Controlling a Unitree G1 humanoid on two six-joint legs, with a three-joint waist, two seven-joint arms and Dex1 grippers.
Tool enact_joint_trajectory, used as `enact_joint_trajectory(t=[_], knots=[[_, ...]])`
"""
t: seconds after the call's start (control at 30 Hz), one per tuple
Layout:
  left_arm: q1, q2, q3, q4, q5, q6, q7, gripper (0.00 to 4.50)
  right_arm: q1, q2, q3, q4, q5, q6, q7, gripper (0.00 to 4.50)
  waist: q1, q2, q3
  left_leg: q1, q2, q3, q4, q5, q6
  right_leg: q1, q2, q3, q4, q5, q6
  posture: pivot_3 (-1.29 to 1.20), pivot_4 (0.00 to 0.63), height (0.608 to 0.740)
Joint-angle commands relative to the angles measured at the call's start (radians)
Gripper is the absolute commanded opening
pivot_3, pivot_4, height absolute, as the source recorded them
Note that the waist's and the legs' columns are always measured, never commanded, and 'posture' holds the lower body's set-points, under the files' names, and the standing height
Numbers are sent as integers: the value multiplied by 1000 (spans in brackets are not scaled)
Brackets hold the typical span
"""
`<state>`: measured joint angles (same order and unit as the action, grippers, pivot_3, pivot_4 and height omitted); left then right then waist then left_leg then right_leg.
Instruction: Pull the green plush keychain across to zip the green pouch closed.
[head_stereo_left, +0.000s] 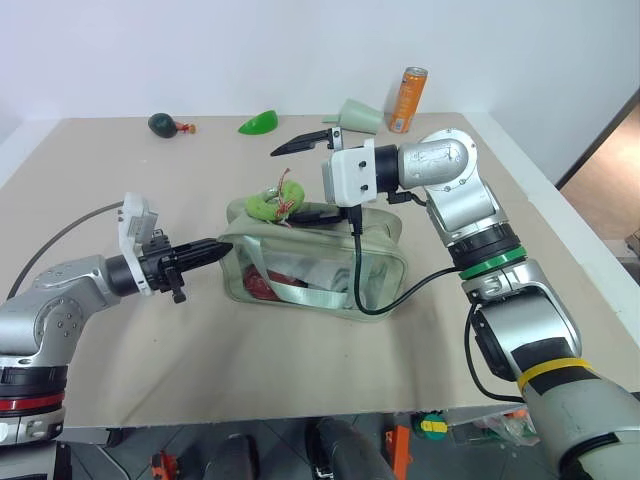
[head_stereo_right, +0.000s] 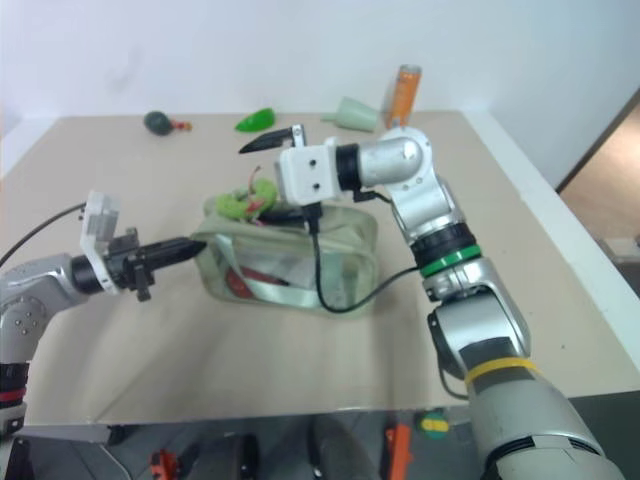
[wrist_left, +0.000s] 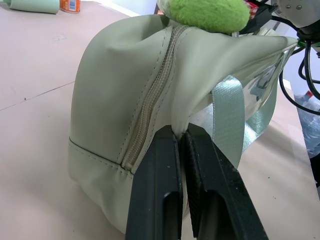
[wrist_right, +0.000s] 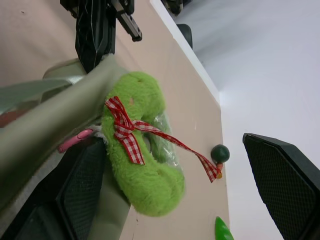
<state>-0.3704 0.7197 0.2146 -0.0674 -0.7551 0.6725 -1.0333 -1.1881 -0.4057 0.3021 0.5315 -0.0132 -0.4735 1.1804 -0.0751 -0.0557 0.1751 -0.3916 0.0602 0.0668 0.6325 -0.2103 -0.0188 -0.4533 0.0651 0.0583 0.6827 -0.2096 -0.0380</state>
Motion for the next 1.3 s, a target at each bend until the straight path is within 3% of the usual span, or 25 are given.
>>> enact_joint_trajectory(t=[0.03,0.53,0.57,0.87,1.07,1.3], knots=[[-2,1,-5,14,17,0,4,0,5,-7,-8,-58,31,39,34,4211,0,0,0,0,0,0,0,0,0,0,0,0,0,0,0,0,150,740],[-8,-5,-10,19,17,-3,5,0,-6,-4,-12,-30,-22,-9,-18,4211,0,0,0,0,0,0,0,0,0,0,0,0,0,0,0,0,150,740],[-8,-6,-10,19,17,-2,5,0,-6,-2,-11,-28,-18,-7,-16,3940,0,0,0,0,0,0,0,0,0,0,0,0,0,0,0,0,150,740],[-6,-9,-9,12,14,2,11,0,-9,-1,-23,-19,-7,6,-22,3940,0,0,0,0,0,0,0,0,0,0,0,0,0,0,0,0,150,740],[-6,-13,-10,9,12,4,14,0,22,-18,-46,-80,83,183,50,3762,0,0,0,0,0,0,0,0,0,0,0,0,0,0,0,0,150,740],[1,-16,-8,5,12,5,15,0,53,-68,-41,-128,93,231,94,3762,1,0,0,0,0,0,0,0,0,0,0,0,0,0,0,0,150,740]])
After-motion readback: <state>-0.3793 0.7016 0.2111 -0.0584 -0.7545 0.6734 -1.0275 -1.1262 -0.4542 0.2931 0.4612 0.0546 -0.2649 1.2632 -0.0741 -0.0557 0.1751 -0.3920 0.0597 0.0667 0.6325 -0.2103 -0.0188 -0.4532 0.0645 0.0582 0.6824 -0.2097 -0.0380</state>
